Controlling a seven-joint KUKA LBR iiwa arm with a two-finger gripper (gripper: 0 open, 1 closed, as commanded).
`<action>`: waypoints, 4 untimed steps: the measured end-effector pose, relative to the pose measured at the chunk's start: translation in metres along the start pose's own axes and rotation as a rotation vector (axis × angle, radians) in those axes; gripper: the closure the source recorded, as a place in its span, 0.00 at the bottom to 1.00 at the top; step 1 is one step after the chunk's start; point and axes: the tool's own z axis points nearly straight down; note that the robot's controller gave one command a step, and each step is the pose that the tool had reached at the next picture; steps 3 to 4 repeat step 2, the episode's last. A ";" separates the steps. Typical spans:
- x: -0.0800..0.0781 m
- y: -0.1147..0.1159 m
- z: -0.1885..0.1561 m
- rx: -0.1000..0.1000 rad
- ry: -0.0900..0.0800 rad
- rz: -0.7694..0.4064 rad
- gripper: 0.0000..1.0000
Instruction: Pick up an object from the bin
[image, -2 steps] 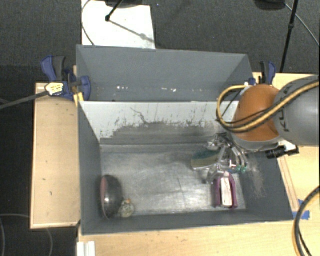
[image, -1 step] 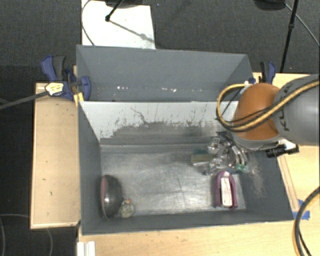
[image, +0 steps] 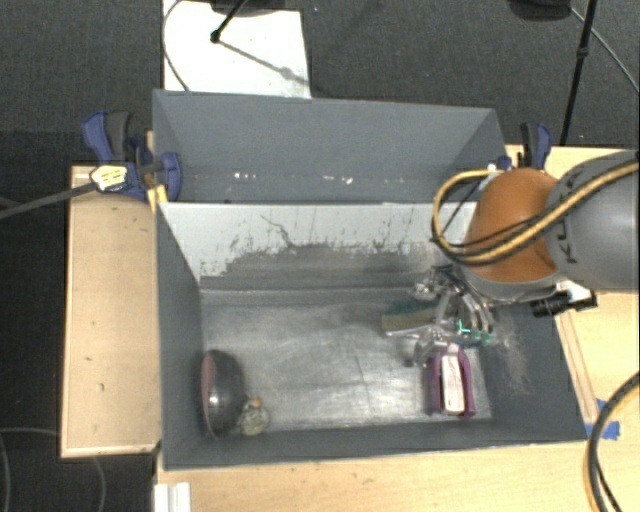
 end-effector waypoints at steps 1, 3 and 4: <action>-0.002 0.000 -0.003 -0.001 -0.004 0.002 1.00; 0.019 -0.015 -0.179 0.002 -0.005 -0.204 1.00; 0.019 -0.015 -0.179 0.002 -0.005 -0.204 1.00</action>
Offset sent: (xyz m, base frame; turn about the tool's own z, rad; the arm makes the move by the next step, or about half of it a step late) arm 0.0000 0.0000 0.0000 0.0000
